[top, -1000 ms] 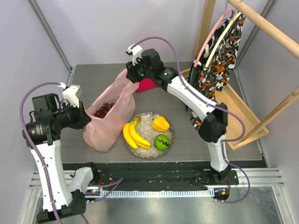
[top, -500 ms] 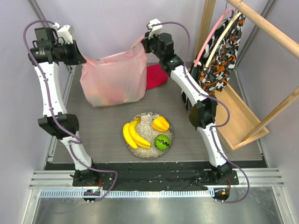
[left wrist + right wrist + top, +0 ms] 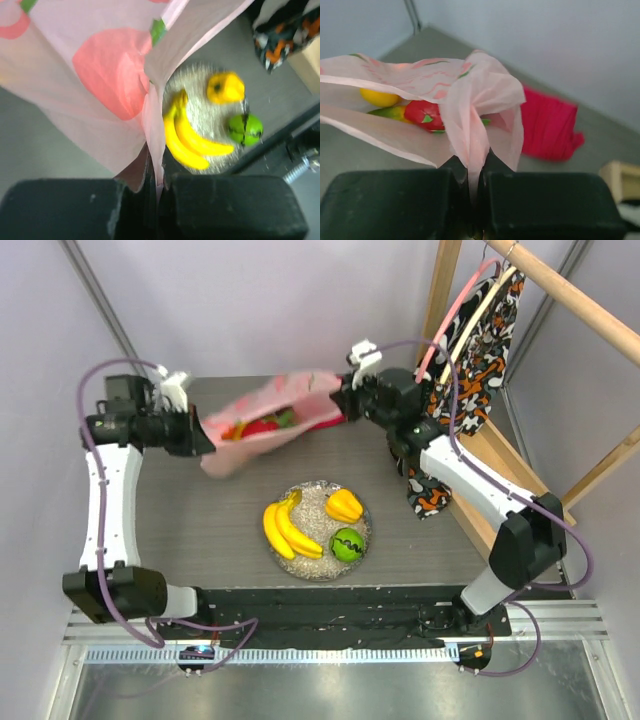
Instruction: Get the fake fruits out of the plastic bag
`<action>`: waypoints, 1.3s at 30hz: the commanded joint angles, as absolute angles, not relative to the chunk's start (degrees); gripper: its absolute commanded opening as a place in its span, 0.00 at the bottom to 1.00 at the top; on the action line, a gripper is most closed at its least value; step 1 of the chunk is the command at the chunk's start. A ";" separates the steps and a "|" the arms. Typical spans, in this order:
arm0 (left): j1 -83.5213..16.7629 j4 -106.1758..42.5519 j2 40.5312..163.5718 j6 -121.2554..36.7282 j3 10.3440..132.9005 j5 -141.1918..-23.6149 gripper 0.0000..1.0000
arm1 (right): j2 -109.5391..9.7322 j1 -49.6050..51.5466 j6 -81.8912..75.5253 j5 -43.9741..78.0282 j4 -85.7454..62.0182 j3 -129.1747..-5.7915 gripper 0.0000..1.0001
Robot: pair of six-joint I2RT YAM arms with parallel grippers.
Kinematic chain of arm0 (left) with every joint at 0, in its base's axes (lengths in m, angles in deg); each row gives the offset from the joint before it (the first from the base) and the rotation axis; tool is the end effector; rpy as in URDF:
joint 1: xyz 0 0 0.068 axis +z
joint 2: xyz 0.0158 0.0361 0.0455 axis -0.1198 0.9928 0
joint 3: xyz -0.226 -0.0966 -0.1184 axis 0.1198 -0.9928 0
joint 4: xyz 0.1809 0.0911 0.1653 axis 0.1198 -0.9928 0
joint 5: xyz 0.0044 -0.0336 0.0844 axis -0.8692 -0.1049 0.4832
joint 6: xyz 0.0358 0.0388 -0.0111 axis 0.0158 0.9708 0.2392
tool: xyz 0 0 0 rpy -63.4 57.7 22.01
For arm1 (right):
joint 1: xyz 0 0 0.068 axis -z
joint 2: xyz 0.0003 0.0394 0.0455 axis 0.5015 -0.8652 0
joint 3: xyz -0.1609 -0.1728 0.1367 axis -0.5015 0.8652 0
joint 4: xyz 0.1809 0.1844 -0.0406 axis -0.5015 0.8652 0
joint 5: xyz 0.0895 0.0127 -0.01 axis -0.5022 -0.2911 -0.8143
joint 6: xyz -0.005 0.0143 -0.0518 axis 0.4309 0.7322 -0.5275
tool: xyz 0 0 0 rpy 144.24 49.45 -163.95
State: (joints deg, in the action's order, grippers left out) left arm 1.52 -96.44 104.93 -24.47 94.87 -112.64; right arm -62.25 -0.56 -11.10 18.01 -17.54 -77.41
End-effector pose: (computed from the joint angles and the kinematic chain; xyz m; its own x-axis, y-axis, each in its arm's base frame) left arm 0.2549 0.0153 0.4289 -0.6658 -0.0128 -0.7461 0.3924 0.8444 -0.3646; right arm 0.3386 0.2056 0.3976 -0.0301 -0.0400 -0.9987 -0.6067 0.7948 -0.0135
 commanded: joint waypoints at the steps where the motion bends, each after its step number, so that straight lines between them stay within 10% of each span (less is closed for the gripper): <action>1: 0.07 -108.08 108.55 -19.79 84.54 -107.81 0.02 | -57.86 -2.33 -8.78 15.10 -8.08 -62.90 0.18; 5: -0.11 -116.79 109.88 -18.91 81.28 -108.51 0.00 | -53.48 -3.21 -9.64 10.43 0.44 -61.54 0.60; 12: -0.37 -115.21 106.63 -22.07 83.47 -111.48 0.00 | -51.09 -9.44 -21.67 7.97 6.26 -77.79 0.68; 26: -0.64 -111.17 103.37 -25.50 79.08 -116.15 0.01 | -65.39 -21.06 -14.23 1.90 8.63 -86.15 0.49; 39: -0.90 -110.82 101.97 -25.32 77.59 -116.42 0.01 | -78.14 -16.32 9.33 8.58 8.89 -90.89 0.52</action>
